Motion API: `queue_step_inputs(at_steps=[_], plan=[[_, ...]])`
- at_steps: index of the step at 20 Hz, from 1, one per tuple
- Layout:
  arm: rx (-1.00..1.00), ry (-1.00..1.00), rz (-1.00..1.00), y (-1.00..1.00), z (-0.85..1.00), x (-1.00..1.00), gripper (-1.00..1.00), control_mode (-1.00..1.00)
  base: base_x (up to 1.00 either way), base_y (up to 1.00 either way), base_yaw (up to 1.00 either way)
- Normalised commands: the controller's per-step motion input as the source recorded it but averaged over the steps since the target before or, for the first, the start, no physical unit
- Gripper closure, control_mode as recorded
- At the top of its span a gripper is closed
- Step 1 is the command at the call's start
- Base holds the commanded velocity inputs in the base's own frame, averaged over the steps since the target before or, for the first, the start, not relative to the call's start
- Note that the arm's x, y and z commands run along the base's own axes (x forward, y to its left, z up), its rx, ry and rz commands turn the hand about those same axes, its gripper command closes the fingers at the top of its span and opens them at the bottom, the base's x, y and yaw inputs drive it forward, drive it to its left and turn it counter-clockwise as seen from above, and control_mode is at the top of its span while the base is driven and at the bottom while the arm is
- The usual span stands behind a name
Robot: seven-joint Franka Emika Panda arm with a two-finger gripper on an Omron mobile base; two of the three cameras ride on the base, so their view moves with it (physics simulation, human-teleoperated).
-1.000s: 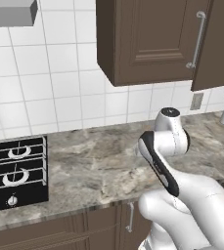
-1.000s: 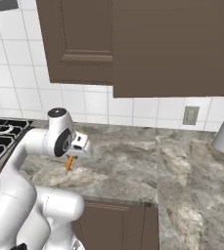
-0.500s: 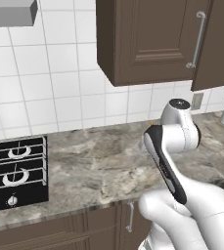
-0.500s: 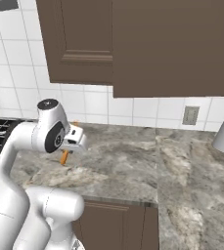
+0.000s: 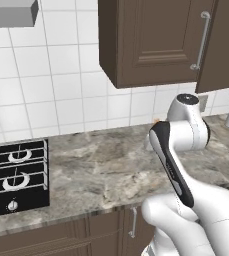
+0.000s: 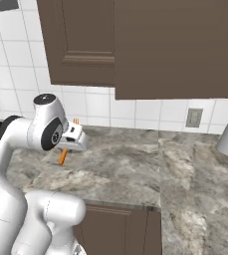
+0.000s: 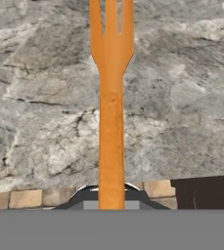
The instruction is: Organize the utensils by type. Pick up the wooden spoons from the counter and place them in the open cabinet. Then pick up the metallic utensils from the counter and place them in the open drawer.
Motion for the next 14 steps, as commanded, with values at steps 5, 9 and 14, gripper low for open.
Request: queue_step_inputs(at_steps=[5,9,14], plan=[[0.0,0.0,0.0,0.0,0.0,0.0,1.0,-1.0,0.0,0.0,0.0],[0.0,0.0,0.0,0.0,0.0,0.0,1.0,-1.0,0.0,0.0,0.0],[0.0,0.0,0.0,0.0,0.0,0.0,1.0,1.0,-0.16,0.0,0.0]])
